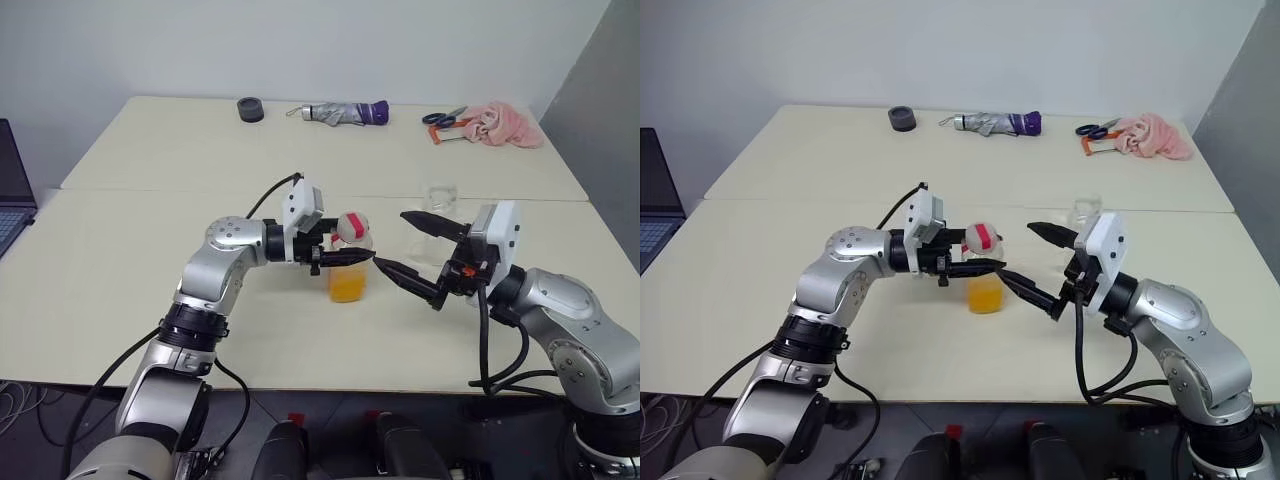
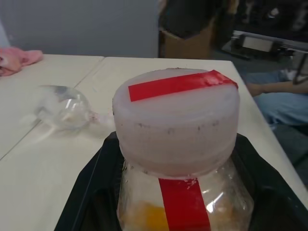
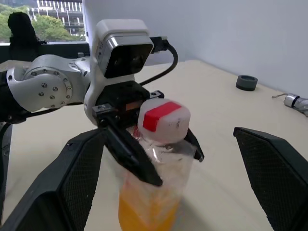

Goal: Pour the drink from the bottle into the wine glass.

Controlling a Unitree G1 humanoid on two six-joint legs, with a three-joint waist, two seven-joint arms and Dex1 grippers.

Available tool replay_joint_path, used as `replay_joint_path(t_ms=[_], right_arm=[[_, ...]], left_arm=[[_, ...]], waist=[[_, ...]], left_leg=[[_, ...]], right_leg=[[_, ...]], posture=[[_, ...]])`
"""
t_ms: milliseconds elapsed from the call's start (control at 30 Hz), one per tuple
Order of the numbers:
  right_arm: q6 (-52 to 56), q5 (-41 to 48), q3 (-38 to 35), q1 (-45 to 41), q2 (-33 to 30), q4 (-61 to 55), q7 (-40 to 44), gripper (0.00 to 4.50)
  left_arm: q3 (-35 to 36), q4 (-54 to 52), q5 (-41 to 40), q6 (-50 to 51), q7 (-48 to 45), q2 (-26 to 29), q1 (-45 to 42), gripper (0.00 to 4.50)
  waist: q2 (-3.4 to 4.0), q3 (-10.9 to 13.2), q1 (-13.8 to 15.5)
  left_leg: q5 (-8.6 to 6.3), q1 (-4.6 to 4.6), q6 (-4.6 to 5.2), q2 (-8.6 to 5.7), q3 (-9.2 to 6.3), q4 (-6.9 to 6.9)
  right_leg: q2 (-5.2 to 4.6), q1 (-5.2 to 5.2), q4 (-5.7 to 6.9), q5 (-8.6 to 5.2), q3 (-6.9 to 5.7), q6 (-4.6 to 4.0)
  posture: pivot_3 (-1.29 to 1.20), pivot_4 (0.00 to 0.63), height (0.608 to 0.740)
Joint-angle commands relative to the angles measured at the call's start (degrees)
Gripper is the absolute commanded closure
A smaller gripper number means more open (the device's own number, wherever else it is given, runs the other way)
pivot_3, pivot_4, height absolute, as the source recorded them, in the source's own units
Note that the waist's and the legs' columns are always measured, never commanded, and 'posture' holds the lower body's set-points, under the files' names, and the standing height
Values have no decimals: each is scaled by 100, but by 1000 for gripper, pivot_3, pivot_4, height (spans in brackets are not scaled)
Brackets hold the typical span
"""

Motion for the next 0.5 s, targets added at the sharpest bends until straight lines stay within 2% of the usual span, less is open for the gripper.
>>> replay_joint_path(t_ms=[33, 500], right_arm=[[257, 110, 17, -227, 49, -350, -338, 0], [327, -291, 594, -654, 173, 40, -439, 0]], left_arm=[[-162, -16, 35, -301, -315, -70, -265, 2316], [-261, 85, 348, -741, -366, -197, -255, 2316]], waist=[[0, 0, 3], [0, 0, 2]], left_leg=[[0, 0, 0, 0, 0, 0], [0, -3, 1, 0, 0, 0]], right_leg=[[0, 0, 0, 0, 0, 0], [2, -2, -1, 0, 1, 0]], posture=[[0, 150, 740], [0, 150, 740]])
